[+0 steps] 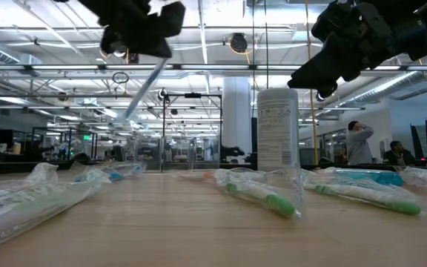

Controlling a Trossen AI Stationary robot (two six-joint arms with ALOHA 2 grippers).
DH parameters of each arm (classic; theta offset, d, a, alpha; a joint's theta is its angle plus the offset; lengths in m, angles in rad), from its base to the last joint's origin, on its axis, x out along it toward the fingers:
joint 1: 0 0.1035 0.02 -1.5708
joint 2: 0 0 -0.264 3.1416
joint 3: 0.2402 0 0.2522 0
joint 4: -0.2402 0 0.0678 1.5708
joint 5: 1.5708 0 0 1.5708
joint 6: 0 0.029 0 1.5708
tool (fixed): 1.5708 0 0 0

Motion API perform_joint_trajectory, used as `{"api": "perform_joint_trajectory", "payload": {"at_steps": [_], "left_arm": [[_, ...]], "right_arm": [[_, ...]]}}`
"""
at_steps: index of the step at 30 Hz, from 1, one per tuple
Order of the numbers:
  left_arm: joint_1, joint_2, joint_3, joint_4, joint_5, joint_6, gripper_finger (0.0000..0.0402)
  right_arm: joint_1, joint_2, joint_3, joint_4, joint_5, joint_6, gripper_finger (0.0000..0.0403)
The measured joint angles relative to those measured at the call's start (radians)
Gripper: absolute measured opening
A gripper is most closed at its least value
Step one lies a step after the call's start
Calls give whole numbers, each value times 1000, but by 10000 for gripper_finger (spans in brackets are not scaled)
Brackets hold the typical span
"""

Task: Pick & Place toothbrushing station
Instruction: Put the blue toothbrush into the transparent organizer

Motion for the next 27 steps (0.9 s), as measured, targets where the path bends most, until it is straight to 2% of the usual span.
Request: {"api": "perform_joint_trajectory", "payload": {"at_steps": [2, 6, 7, 9, 13, 16, 20, 25, 27], "left_arm": [[35, 3, 0, 162, 100, 145, 30], [108, 2, 0, 457, 424, 358, 9], [125, -1, 0, 511, 492, 389, 8], [157, -21, 0, 545, 560, 420, 13], [239, -82, 0, 427, 580, 387, 18], [310, -84, -3, 339, 660, 323, 7], [375, -62, -82, 362, 677, 224, 12], [387, -58, -218, 496, 522, 208, 7], [397, -57, -260, 521, 509, 169, 6]], "right_arm": [[0, 0, 0, 1, 0, 0, 100], [0, 0, 0, 2, 0, 0, 100], [0, 0, 0, 2, 0, 0, 100], [0, 0, 0, 2, 0, 0, 100], [0, 0, 0, 4, 0, 0, 100], [0, 0, 0, 4, 0, 0, 100], [0, 0, 0, 5, 0, 0, 100], [0, 0, 0, 6, 0, 0, 100], [0, 0, 0, 6, 0, 0, 100]]}}
